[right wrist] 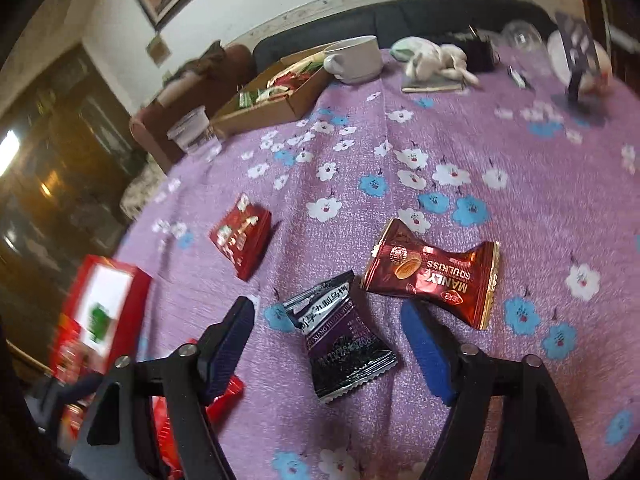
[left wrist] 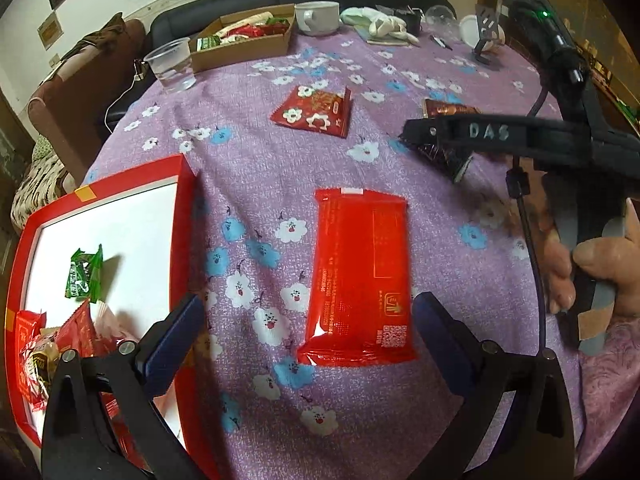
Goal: Organize snacks
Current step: 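Grasp the dark purple packet with right gripper while left approaches the large red packet, then grasp the large red rectangular packet with the left gripper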
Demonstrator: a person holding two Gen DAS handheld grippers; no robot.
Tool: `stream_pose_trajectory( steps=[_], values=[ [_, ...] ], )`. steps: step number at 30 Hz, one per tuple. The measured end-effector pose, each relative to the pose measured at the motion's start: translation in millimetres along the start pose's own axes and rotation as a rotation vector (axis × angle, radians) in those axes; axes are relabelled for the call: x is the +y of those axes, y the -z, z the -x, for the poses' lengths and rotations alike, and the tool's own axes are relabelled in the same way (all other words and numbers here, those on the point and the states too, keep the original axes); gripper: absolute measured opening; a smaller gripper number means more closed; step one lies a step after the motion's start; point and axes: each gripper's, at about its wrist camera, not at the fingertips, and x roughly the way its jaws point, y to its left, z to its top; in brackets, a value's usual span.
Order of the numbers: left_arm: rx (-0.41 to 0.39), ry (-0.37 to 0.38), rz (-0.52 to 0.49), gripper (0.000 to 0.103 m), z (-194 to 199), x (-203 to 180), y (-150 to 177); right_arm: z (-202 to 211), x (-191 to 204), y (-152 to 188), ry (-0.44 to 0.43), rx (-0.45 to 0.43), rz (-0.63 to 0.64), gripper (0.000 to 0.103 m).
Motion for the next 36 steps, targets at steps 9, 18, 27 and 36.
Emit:
stream_pose_trajectory(
  steps=[9, 18, 27, 36],
  values=[
    [0.022, 0.04, 0.016, 0.103, -6.7, 5.6, -0.3, -4.4, 8.4, 1.3, 0.191, 0.011, 0.126, 0.025],
    [0.058, 0.097, -0.004, 0.103, -20.9, 2.3, -3.4, 12.2, -54.9, -8.3, -0.267, 0.064, -0.294, 0.021],
    [-0.001, 0.094, -0.002, 0.099, -30.3, 1.6, -10.5, -3.5, -33.4, -1.0, -0.316, 0.194, -0.302, 0.023],
    [-0.081, 0.112, -0.043, 0.053, -22.7, -7.8, -12.2, -1.6, -8.7, 2.1, -0.224, 0.243, -0.14, 0.03]
  ],
)
